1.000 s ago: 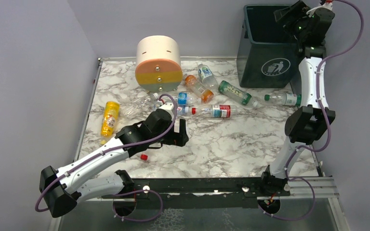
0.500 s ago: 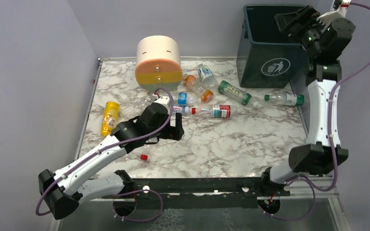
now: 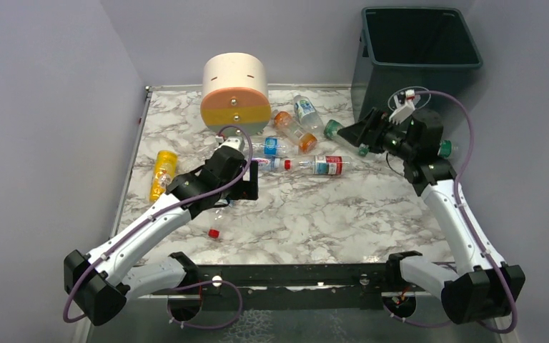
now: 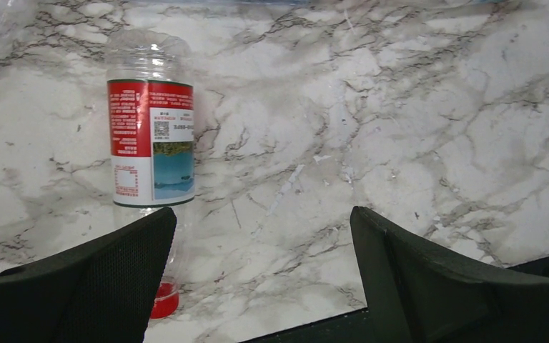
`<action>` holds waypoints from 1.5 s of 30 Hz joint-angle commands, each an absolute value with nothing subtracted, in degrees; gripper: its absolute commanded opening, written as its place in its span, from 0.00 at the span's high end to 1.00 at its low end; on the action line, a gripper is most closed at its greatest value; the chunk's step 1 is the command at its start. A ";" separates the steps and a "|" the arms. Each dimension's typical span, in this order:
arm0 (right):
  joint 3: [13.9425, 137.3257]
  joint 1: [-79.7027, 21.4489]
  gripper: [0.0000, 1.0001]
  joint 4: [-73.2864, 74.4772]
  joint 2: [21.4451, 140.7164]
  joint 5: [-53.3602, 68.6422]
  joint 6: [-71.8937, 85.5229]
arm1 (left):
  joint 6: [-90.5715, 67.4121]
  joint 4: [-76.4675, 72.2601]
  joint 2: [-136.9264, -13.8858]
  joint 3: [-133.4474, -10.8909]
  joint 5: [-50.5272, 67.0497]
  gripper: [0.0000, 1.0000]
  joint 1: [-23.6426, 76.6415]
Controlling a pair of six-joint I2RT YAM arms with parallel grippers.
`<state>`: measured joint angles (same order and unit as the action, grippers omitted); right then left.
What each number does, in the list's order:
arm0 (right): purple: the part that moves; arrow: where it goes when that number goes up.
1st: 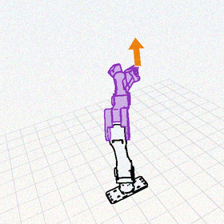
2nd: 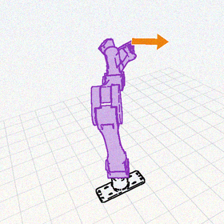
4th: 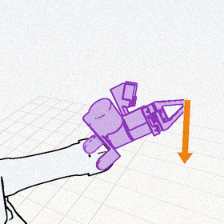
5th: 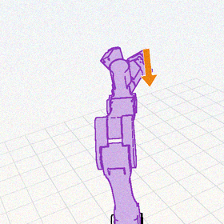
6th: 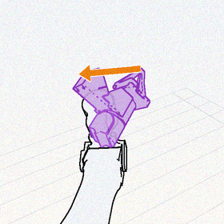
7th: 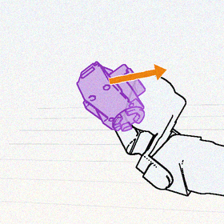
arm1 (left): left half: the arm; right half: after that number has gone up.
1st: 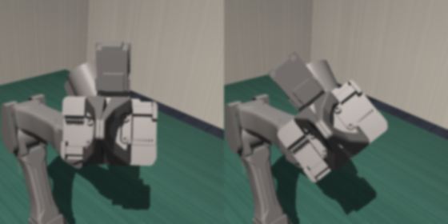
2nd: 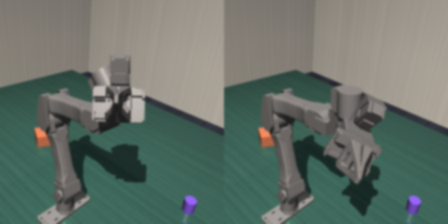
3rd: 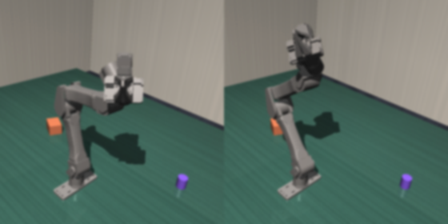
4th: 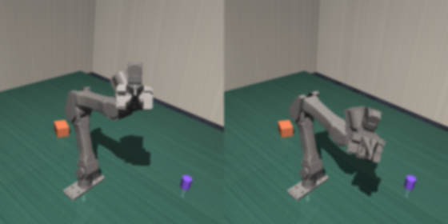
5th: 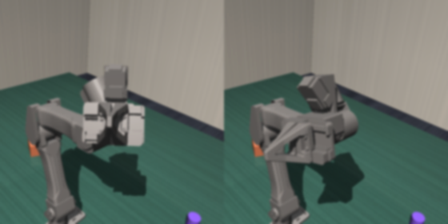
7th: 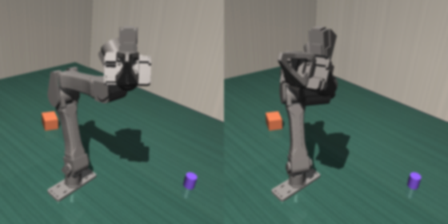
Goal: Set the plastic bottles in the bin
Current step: Place the plastic bottle in the trash bin, then pick up the plastic bottle at the center of the board.
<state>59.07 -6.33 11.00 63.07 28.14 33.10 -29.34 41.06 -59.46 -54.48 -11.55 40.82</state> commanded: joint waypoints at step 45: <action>37.33 -7.71 0.08 14.68 47.58 38.43 31.26 | -26.57 33.75 -81.41 -49.98 -5.32 0.06 26.28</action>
